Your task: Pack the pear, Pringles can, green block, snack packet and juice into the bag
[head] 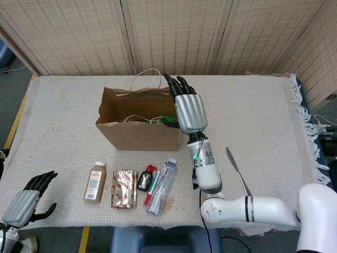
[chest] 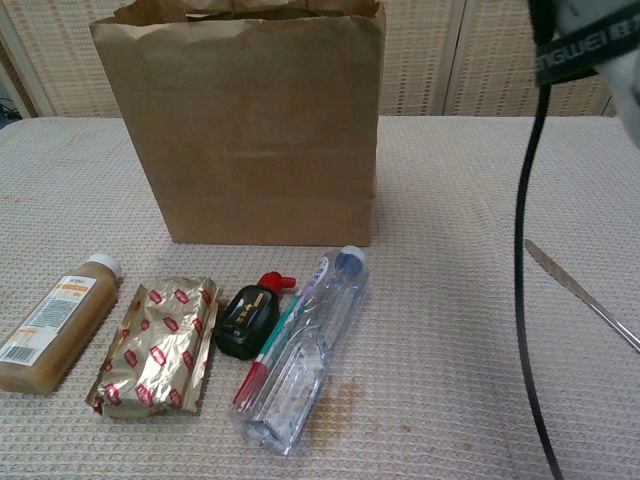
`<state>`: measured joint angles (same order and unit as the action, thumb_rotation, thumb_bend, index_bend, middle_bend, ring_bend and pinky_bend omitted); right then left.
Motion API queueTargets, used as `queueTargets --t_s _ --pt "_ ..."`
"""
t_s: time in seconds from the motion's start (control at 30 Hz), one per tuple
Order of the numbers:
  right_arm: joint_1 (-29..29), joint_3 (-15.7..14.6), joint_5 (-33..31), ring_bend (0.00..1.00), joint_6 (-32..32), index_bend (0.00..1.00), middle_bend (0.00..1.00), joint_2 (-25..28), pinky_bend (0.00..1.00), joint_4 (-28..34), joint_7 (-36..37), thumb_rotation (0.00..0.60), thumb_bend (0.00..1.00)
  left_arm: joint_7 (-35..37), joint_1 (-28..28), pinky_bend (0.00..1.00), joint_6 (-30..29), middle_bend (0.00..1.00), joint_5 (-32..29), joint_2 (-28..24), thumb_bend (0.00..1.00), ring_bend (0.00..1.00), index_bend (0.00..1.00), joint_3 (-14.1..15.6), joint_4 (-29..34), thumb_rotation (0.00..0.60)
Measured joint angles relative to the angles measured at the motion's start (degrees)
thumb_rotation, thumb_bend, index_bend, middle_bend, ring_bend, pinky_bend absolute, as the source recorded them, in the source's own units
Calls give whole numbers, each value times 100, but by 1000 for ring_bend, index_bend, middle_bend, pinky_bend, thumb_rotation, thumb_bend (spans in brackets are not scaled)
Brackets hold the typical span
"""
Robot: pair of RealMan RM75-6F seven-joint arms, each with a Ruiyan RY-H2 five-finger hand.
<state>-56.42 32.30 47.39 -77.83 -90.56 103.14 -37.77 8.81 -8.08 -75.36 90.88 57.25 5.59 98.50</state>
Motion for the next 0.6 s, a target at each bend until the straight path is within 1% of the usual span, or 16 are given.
queueTargets --t_s 0.07,0.17,0.2,0.27,0.3,0.37,0.4,0.47,0.5,0.57,0.6 --pt "296 -184 230 65 -53 52 154 352 218 484 90 600 15 -22 1 69 2 0 -8 6 382 0 0 -3 0 600" --pt "913 -651 811 66 -155 49 154 1081 205 1316 290 600 15 -76 4 69 7 0 -18 14 381 0 0 -1 7 600" --pt "1174 -889 1107 66 -202 48 154 1395 203 1600 395 600 15 -96 6 69 9 0 -22 17 382 0 0 -1 12 600" --pt "1558 -1284 1606 65 -277 48 154 1839 201 1886 574 600 15 -143 11 69 7 0 -34 27 382 0 0 -3 21 600" --pt "1811 -1565 1969 65 -334 48 154 2083 201 1993 708 600 15 -164 14 69 4 0 -40 33 382 0 0 -5 22 600" --pt "2188 -1992 2548 65 -440 47 154 2338 199 2060 935 600 15 -211 22 69 -9 0 -57 51 382 0 0 -14 21 600" --pt "2441 -2278 2949 63 -529 45 154 2464 199 2055 1107 600 15 -224 27 69 -21 0 -62 61 382 0 0 -20 20 600" --pt "2828 -2704 3554 60 -691 41 154 2616 199 1976 1390 600 15 -237 40 69 -68 0 -58 85 381 0 0 -35 11 600" --pt "3091 -2976 3946 59 -823 38 154 2691 199 1866 1587 600 15 -242 46 69 -99 0 -47 100 381 0 0 -43 0 600" --pt "3497 -3338 4482 57 -1053 26 154 2752 198 1598 1869 600 15 -251 66 69 -197 0 -4 147 381 0 0 -63 -39 600" --pt "3737 -3517 4757 57 -1215 19 154 2754 198 1360 2019 600 15 -248 77 69 -248 0 21 172 381 0 0 -73 -60 600"
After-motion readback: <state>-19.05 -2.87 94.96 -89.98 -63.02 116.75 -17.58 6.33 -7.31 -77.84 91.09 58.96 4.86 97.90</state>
